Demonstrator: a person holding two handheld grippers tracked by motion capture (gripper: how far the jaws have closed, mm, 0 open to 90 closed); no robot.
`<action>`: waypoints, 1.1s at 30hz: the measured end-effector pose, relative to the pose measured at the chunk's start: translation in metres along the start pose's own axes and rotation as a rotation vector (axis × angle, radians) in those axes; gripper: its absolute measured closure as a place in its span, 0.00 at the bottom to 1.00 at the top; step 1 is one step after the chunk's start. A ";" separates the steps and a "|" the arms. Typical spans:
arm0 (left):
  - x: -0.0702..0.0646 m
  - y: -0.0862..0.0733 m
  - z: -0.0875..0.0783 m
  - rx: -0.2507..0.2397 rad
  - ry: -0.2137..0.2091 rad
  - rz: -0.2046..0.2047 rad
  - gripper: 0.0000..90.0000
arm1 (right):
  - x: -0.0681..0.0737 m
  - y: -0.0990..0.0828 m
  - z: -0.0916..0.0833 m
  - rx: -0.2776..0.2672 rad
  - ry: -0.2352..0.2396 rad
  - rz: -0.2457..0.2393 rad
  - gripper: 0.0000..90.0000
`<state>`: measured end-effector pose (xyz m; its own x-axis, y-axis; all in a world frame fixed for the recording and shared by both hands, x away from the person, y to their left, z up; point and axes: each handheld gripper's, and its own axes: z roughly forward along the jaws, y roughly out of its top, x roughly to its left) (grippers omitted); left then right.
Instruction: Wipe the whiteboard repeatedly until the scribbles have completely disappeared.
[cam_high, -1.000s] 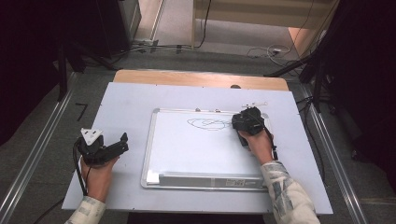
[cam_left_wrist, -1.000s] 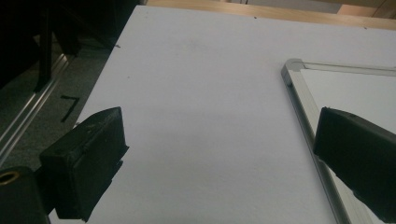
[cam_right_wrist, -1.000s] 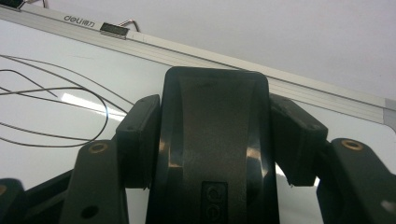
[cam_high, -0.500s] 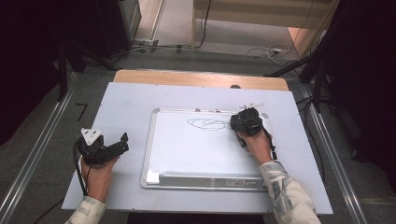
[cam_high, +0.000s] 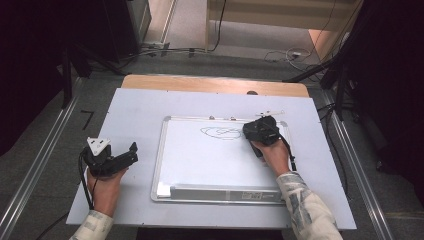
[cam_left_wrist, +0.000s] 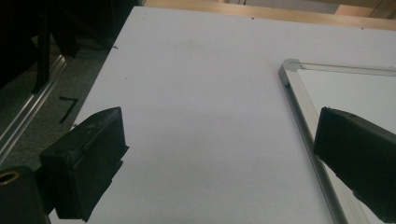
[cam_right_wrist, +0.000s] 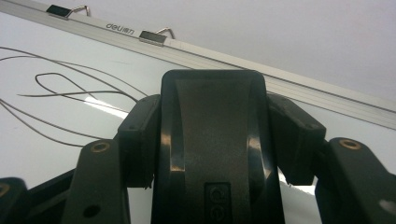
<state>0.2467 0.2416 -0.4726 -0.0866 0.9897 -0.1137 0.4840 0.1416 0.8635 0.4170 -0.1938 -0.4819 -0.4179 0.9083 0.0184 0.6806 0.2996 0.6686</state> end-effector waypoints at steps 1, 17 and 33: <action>0.000 0.000 0.000 0.001 -0.001 0.002 0.03 | 0.000 0.000 0.000 -0.003 0.005 -0.014 0.43; 0.001 0.000 -0.001 0.001 0.002 0.000 0.03 | 0.001 -0.005 0.003 -0.056 0.063 -0.045 0.43; 0.003 0.000 -0.001 0.000 0.004 -0.007 0.03 | -0.005 -0.006 0.003 -0.064 0.065 -0.034 0.43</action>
<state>0.2452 0.2443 -0.4728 -0.0935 0.9886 -0.1179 0.4833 0.1486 0.8628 0.4173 -0.1994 -0.4880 -0.4803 0.8761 0.0417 0.6260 0.3091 0.7160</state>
